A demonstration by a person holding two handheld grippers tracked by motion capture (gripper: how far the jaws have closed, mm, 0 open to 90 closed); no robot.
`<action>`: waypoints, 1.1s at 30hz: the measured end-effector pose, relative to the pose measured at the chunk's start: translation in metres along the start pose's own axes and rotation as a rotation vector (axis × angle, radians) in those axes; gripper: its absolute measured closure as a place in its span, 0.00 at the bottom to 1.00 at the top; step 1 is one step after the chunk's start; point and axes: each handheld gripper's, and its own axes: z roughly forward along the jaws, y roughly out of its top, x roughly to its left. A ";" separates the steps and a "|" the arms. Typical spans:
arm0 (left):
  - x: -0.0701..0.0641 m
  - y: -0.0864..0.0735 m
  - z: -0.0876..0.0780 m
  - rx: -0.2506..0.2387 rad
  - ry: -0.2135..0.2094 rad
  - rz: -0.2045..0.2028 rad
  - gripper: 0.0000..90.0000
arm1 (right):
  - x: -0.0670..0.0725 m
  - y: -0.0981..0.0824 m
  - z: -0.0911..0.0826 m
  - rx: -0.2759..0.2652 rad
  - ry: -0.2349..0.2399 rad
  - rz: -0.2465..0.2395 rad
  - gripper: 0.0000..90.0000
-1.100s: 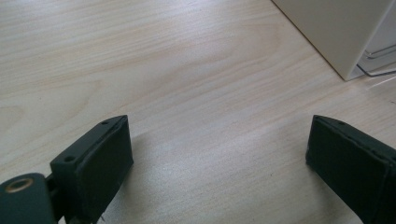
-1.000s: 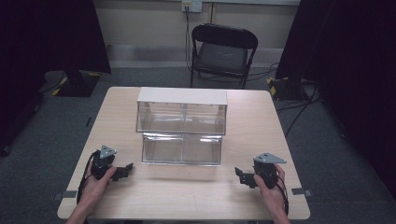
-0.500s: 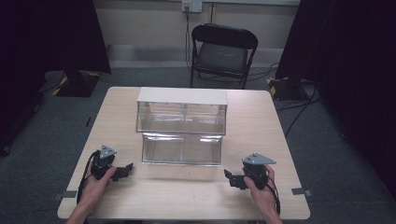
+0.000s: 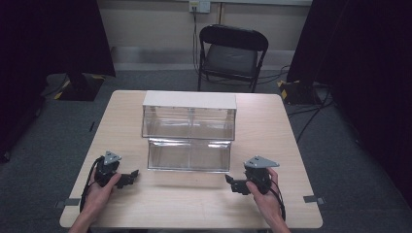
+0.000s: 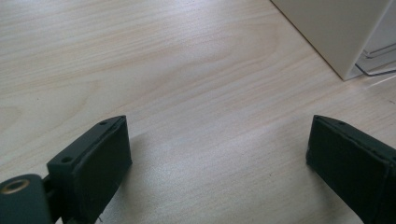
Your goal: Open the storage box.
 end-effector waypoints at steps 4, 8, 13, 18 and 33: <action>0.000 0.000 0.000 0.003 0.002 0.000 0.07 | 0.003 0.003 0.005 0.012 0.006 -0.011 0.16; 0.000 0.000 0.000 0.002 0.003 0.001 0.07 | 0.005 0.007 0.013 0.022 0.012 -0.014 0.16; 0.000 0.000 0.000 0.003 0.003 0.001 0.07 | 0.009 0.009 0.027 0.054 0.017 -0.025 0.16; 0.000 0.000 0.000 0.000 0.001 0.001 0.07 | 0.011 0.010 0.036 0.046 0.021 -0.020 0.16; 0.000 0.000 0.000 0.003 0.003 0.001 0.06 | 0.012 0.008 0.037 0.009 0.038 -0.024 0.15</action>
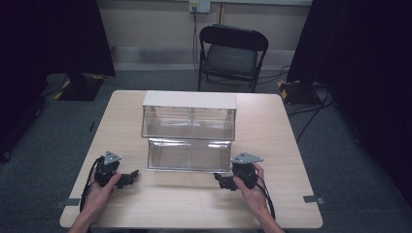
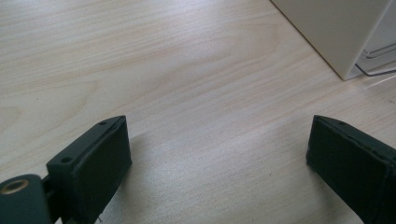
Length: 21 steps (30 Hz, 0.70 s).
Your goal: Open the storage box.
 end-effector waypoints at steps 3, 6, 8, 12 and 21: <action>0.000 0.000 0.000 0.000 0.000 0.000 0.06 | 0.000 0.000 0.000 -0.002 0.002 0.002 0.15; 0.000 0.000 0.000 -0.001 -0.001 0.000 0.06 | 0.001 0.001 -0.002 -0.014 0.020 0.005 0.15; 0.000 0.000 0.000 0.000 -0.001 0.000 0.06 | 0.001 0.002 -0.004 -0.021 0.023 -0.001 0.15; 0.000 0.000 0.000 0.000 0.000 0.000 0.06 | 0.001 0.002 -0.003 -0.022 0.026 0.001 0.15; 0.000 0.000 0.000 0.000 -0.001 0.000 0.06 | 0.003 0.002 -0.005 -0.029 0.018 -0.005 0.15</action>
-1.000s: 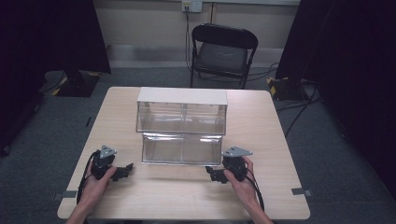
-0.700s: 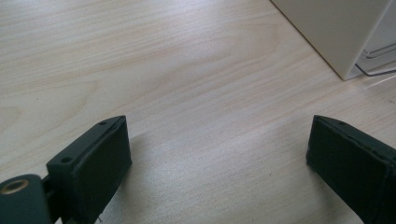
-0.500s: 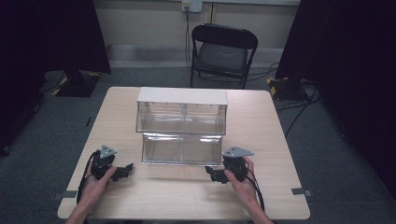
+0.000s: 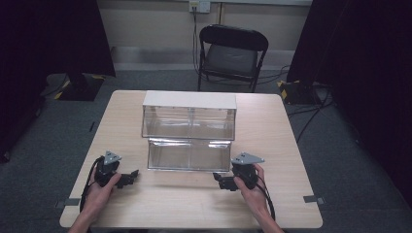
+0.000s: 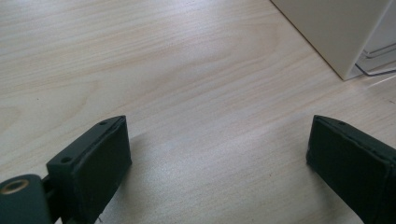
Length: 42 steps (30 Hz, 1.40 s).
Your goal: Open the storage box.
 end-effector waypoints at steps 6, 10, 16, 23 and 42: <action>0.000 0.000 0.000 0.000 0.001 0.000 0.06 | 0.001 0.001 -0.002 -0.004 0.012 -0.003 0.15; 0.000 0.000 0.000 0.000 0.000 0.000 0.06 | 0.002 0.000 -0.002 -0.006 0.009 -0.004 0.15; 0.000 0.000 0.000 0.000 0.000 0.000 0.06 | 0.002 0.001 -0.002 -0.005 0.009 -0.005 0.15; 0.000 0.000 0.000 -0.002 -0.001 0.000 0.06 | 0.002 0.001 -0.003 -0.001 -0.002 -0.004 0.16; 0.000 0.000 0.000 0.000 0.000 0.000 0.06 | 0.002 0.003 -0.008 -0.025 0.036 -0.013 0.15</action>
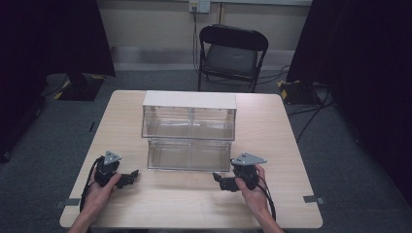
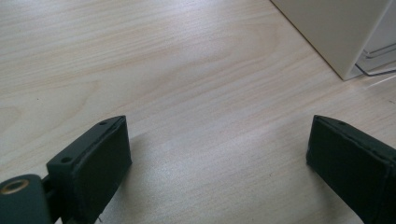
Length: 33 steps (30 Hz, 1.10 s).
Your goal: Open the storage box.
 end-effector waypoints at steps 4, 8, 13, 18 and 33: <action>0.000 0.000 0.000 0.000 0.000 0.000 0.06 | 0.000 0.000 -0.001 -0.007 0.005 0.000 0.15; 0.000 0.000 0.000 0.000 0.000 0.000 0.06 | 0.001 0.002 -0.003 -0.015 0.011 -0.003 0.15; 0.000 0.000 0.000 0.000 0.002 0.000 0.06 | 0.001 0.003 -0.006 -0.023 0.014 -0.007 0.15; 0.000 0.000 0.000 0.000 0.002 0.000 0.06 | 0.002 0.005 -0.009 -0.035 0.018 -0.008 0.15; 0.000 0.000 0.000 0.000 0.002 0.000 0.07 | 0.002 0.008 -0.012 -0.050 0.014 -0.014 0.15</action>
